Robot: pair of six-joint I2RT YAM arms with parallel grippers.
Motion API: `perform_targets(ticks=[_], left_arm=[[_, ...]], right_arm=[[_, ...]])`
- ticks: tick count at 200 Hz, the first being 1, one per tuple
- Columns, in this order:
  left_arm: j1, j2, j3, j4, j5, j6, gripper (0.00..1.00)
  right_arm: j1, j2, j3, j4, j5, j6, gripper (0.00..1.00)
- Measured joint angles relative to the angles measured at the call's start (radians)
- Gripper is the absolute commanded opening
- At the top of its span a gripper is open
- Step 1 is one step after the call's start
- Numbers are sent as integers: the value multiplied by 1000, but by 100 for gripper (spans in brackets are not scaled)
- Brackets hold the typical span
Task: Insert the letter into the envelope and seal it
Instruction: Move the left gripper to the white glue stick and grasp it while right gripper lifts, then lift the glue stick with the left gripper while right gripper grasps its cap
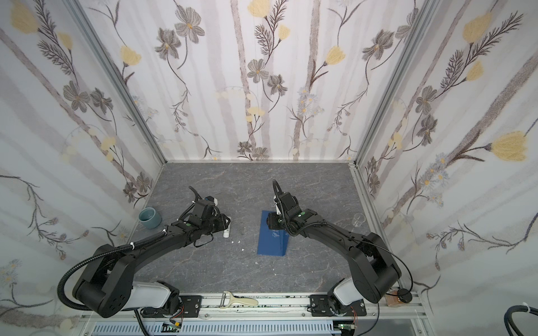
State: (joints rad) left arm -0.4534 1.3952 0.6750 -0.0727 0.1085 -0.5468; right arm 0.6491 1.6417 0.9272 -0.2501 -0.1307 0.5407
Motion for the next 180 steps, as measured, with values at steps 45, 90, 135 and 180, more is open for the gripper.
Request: perform_targets(ticks=[45,90,135,180], left_arm=[[1,64,42,-103,-15,54,40],[-10,125,105,-135,-14,100,38],[-46,232,188,-184,-38,130,34],[-83,287,238,-260,-105,157,34]], right_arm=[[-23,0,-21,51,-52,-11,51],[-45,2,-50,95,-100,-23,51],[-69,3,-83,132,-130,-26,51],[-82,-2,-116,158,-146,-26,51]])
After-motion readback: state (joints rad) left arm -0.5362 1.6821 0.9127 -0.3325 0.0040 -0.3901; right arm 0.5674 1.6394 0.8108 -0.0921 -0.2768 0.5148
